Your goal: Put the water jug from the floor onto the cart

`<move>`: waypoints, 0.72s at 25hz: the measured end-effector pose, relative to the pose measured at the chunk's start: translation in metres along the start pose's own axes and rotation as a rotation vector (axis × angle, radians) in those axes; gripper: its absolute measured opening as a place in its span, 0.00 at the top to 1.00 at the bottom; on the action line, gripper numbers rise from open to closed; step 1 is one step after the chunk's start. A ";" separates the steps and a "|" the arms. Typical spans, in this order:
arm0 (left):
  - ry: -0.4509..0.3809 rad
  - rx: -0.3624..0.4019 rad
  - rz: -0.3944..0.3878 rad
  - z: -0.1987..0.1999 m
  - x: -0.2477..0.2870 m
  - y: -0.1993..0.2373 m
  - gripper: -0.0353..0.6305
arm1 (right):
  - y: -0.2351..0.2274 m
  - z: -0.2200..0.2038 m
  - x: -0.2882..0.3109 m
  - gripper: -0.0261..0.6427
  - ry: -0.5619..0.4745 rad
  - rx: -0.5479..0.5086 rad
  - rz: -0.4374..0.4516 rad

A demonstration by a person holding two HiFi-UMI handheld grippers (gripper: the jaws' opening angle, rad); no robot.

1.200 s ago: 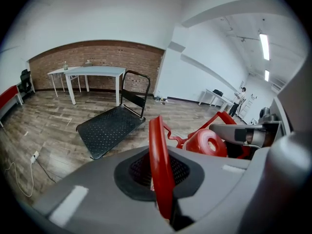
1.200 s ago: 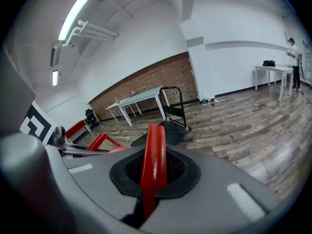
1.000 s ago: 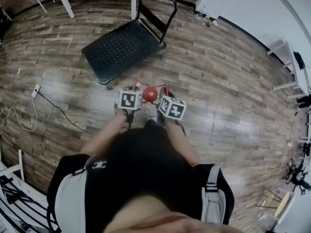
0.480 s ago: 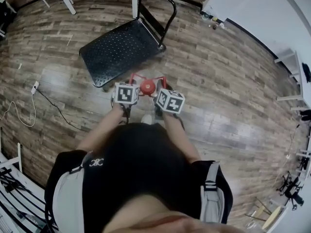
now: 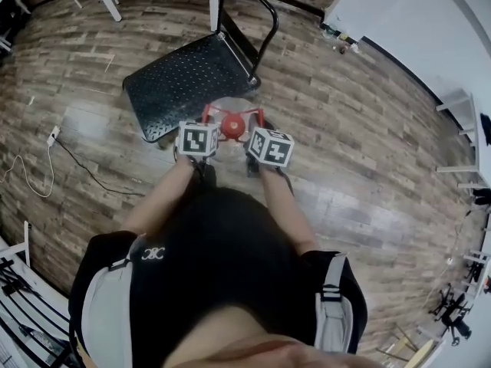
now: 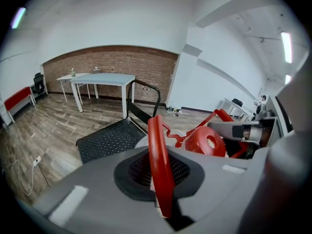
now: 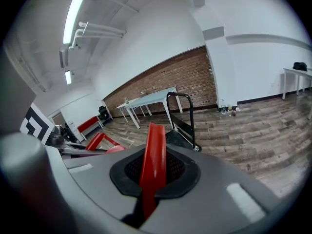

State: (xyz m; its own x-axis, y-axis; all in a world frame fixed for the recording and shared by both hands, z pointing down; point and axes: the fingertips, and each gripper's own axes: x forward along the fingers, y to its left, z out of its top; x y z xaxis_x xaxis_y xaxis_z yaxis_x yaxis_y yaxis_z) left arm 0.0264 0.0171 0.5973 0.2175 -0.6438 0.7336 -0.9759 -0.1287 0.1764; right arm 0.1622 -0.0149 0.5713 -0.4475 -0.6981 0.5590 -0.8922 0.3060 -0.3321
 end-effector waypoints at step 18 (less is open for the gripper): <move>0.067 -0.065 -0.062 0.064 0.107 0.041 0.93 | -0.032 0.040 0.124 0.93 0.140 0.001 0.002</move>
State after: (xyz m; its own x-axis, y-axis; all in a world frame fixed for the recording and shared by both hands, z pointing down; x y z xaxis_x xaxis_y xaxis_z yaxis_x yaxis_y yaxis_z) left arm 0.0083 -0.1052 0.6410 0.2803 -0.5836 0.7621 -0.9577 -0.1162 0.2632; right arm 0.1381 -0.1369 0.6212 -0.4531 -0.6007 0.6587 -0.8915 0.3060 -0.3342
